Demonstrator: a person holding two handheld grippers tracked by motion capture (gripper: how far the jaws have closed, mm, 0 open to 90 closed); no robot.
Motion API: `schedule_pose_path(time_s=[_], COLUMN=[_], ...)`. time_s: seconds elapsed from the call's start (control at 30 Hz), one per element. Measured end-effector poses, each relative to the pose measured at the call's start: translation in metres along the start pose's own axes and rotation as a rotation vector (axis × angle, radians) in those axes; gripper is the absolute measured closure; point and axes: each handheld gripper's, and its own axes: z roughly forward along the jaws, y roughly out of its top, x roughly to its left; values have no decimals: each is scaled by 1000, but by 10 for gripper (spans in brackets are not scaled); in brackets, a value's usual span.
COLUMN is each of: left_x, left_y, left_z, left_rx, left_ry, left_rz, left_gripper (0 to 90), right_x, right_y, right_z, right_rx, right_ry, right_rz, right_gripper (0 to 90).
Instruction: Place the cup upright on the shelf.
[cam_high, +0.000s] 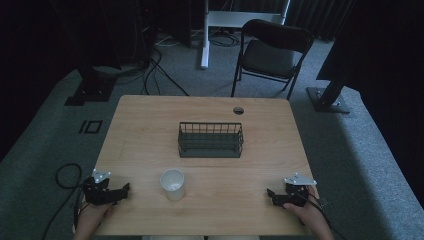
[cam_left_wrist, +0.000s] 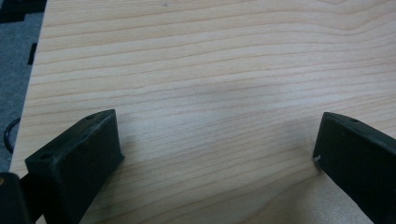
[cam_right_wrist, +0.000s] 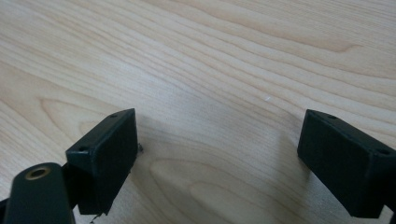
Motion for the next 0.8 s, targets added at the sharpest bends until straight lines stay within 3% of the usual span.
schedule_pose_path(time_s=[0.8], left_x=[2], left_y=[0], left_z=[0], left_rx=[0], left_ry=[1], left_rz=[-1], left_gripper=[10], right_x=[0], right_y=[0], right_z=[0], right_rx=[-1], right_ry=[-7], right_rz=[4], right_gripper=[118])
